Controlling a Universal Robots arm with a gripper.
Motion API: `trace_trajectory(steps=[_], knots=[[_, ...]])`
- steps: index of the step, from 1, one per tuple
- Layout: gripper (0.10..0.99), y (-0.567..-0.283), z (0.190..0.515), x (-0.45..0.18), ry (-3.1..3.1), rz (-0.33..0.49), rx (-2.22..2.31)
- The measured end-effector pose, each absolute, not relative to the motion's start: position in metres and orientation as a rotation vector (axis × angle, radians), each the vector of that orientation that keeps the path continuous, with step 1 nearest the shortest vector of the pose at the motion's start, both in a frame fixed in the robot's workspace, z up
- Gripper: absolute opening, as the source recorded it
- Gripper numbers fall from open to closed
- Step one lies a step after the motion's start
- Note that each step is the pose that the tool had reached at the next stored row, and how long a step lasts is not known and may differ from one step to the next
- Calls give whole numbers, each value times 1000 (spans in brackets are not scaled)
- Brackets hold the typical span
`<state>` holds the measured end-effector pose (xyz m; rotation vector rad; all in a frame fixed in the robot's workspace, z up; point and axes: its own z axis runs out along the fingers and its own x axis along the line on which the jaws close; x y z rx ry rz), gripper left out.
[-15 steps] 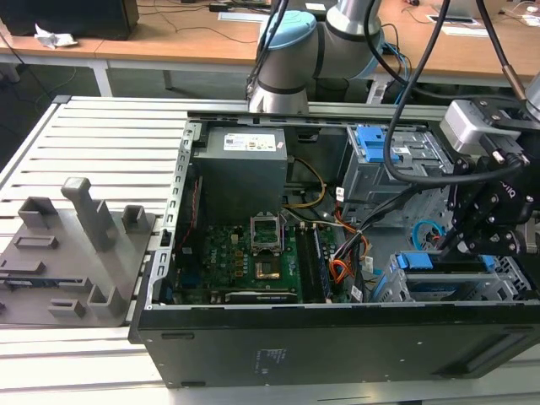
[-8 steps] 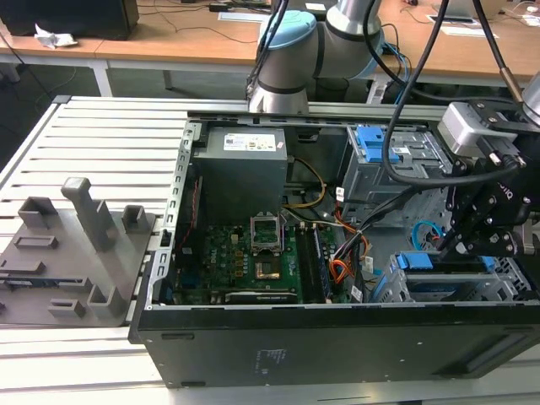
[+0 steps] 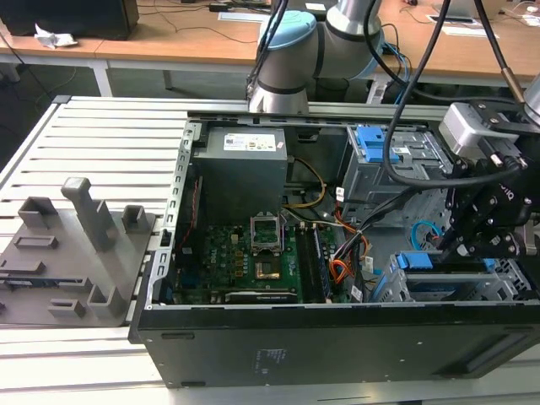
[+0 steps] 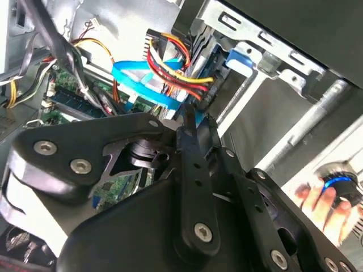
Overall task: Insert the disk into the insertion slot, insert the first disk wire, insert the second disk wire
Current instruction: 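Insert the second disk wire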
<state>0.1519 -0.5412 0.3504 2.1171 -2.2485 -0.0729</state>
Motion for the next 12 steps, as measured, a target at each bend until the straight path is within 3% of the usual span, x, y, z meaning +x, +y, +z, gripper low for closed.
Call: trace_trajectory(steps=[2, 4, 12], knots=[[224, -538, 366, 152, -2248, -71, 2116], [106, -537, 384, 152, -2247, -69, 2115], [106, -537, 391, 148, -2247, -69, 2116]])
